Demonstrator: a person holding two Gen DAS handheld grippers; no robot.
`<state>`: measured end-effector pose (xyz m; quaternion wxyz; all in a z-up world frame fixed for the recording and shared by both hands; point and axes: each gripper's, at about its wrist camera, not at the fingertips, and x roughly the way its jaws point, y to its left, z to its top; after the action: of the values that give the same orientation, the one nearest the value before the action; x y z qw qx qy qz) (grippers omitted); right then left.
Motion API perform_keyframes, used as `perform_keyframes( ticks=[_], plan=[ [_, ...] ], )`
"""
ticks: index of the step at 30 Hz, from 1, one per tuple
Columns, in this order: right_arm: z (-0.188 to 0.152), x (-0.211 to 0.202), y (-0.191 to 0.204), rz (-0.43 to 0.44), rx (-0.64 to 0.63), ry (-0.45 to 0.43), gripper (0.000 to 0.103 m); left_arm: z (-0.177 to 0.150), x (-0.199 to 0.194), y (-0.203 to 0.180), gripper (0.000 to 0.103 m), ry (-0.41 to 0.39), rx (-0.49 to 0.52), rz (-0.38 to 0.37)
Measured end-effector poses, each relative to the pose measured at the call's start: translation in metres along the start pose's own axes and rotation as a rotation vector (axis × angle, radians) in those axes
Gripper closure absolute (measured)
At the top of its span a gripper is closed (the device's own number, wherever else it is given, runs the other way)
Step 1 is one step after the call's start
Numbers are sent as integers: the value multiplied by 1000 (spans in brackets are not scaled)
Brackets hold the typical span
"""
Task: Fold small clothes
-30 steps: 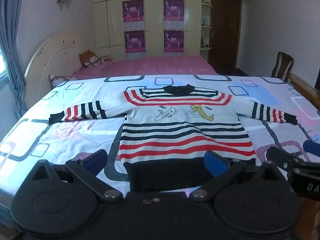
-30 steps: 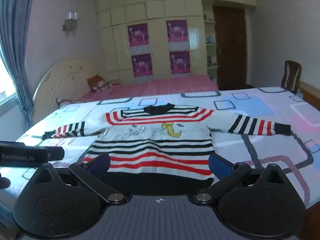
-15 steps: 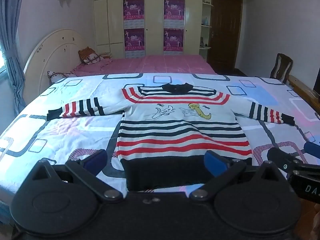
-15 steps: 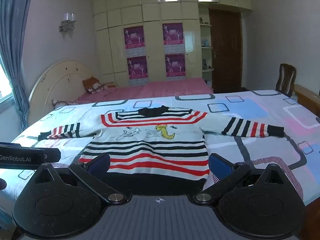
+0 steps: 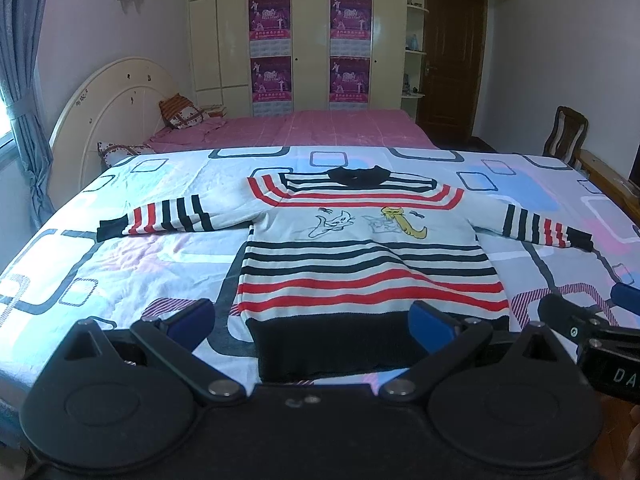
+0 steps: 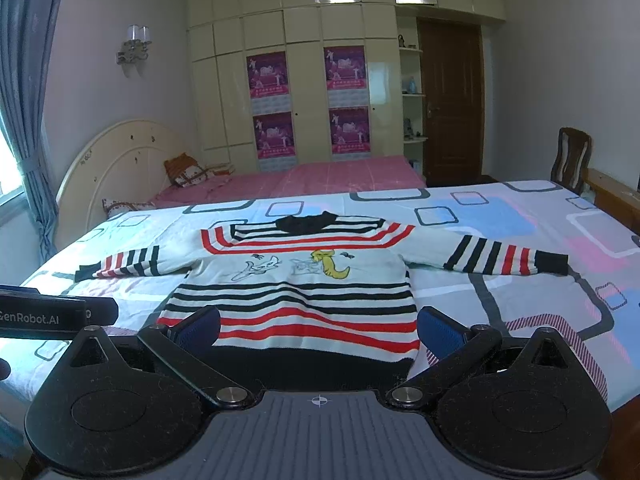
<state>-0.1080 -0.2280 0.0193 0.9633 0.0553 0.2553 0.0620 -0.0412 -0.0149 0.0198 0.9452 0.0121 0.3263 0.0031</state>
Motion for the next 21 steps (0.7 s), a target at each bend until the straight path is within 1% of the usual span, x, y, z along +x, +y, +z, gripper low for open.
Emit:
perform_keyframes(
  ticks=[12,21],
  plan=[
    [1,4,4,1,2,5,0,0,4,9,0,3,-7,6],
    [2,7,6,3,-1,5,0,1,6,7,0,4,-5,13]
  ],
)
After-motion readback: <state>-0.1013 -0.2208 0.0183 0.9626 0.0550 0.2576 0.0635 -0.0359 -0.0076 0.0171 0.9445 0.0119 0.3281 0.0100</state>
